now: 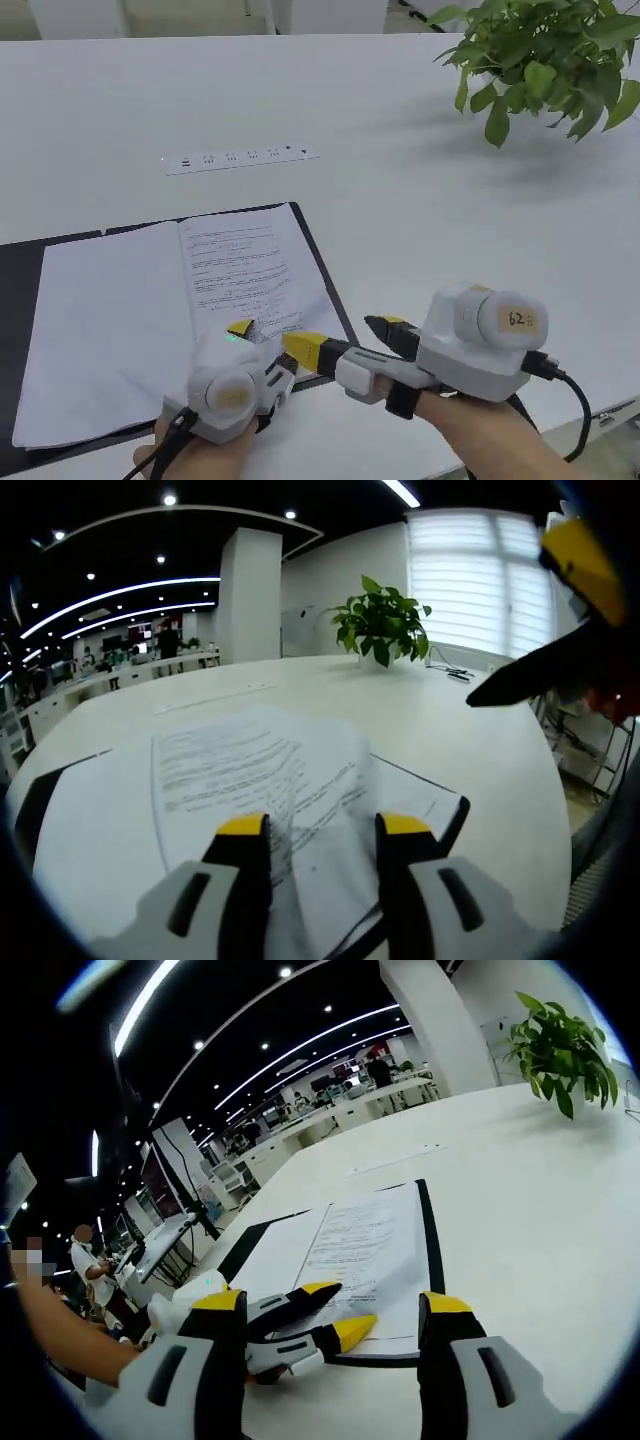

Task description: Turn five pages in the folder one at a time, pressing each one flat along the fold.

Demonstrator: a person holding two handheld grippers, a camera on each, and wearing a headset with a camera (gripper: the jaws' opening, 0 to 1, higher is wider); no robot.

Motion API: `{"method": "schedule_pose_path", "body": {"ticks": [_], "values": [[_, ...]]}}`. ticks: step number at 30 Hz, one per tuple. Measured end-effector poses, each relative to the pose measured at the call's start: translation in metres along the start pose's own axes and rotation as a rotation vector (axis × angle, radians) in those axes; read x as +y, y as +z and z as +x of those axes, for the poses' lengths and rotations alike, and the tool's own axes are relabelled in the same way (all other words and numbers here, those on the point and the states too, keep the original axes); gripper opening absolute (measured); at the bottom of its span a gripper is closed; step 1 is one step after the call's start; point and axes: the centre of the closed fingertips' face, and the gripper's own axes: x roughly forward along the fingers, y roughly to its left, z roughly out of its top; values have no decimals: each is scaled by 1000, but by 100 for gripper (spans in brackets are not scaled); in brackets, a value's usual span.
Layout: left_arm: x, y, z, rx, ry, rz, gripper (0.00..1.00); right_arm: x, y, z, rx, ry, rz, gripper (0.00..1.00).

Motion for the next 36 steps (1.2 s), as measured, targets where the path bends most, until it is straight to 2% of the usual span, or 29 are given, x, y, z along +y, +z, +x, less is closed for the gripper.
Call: {"method": "schedule_pose_path", "body": {"ticks": [1,3,5,9,15,18,22,29,33,35,36], "values": [[0,0,0,-1,0,0,42,-3,1,3,-3,2,-1,63],[0,0,0,-1,0,0,42,-11,1,14,12,5,6,59],[1,0,0,-3,0,-1,42,-17,3,21,5,7,9,55],[1,1,0,-5,-2,-2,42,-34,2,38,32,4,23,47],[2,0,1,-6,-1,0,42,-51,3,53,39,1,50,41],[2,1,0,-7,-1,0,42,-53,2,59,49,9,64,41],[2,1,0,-8,0,0,42,-55,0,64,63,17,42,37],[2,0,0,-8,1,2,42,-60,2,74,64,35,76,35],[1,0,0,-9,3,-1,42,-66,-1,79,74,42,121,34],[1,0,0,-9,3,0,42,-67,-4,79,89,48,199,31],[1,0,0,-8,3,-1,42,-69,-4,80,83,47,194,30]]}}
